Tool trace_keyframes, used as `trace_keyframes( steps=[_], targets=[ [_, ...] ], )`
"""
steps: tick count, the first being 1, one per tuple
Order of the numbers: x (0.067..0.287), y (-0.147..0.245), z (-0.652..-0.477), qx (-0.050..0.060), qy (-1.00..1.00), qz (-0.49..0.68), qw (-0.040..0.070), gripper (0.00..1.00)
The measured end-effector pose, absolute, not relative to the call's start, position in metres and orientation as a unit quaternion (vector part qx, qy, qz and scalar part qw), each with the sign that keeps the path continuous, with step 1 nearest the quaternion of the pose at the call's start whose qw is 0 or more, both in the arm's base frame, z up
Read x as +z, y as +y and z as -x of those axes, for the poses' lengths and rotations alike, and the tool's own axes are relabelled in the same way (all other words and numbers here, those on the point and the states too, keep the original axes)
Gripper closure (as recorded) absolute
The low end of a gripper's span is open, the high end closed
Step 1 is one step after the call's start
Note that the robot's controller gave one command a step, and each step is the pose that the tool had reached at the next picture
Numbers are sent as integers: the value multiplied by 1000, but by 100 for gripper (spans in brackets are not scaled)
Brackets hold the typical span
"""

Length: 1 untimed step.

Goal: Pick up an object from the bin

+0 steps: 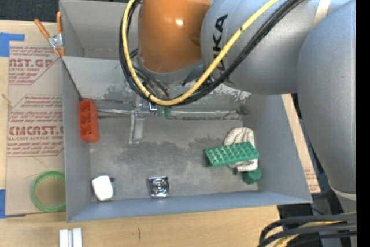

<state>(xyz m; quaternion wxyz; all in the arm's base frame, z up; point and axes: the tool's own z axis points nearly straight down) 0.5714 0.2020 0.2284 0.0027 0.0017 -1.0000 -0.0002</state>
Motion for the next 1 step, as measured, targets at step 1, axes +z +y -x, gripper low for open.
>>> trace_keyframes(
  steps=[1],
  targets=[
    [233,201,-573,-1,-1000,-1,-1,0]
  ],
)
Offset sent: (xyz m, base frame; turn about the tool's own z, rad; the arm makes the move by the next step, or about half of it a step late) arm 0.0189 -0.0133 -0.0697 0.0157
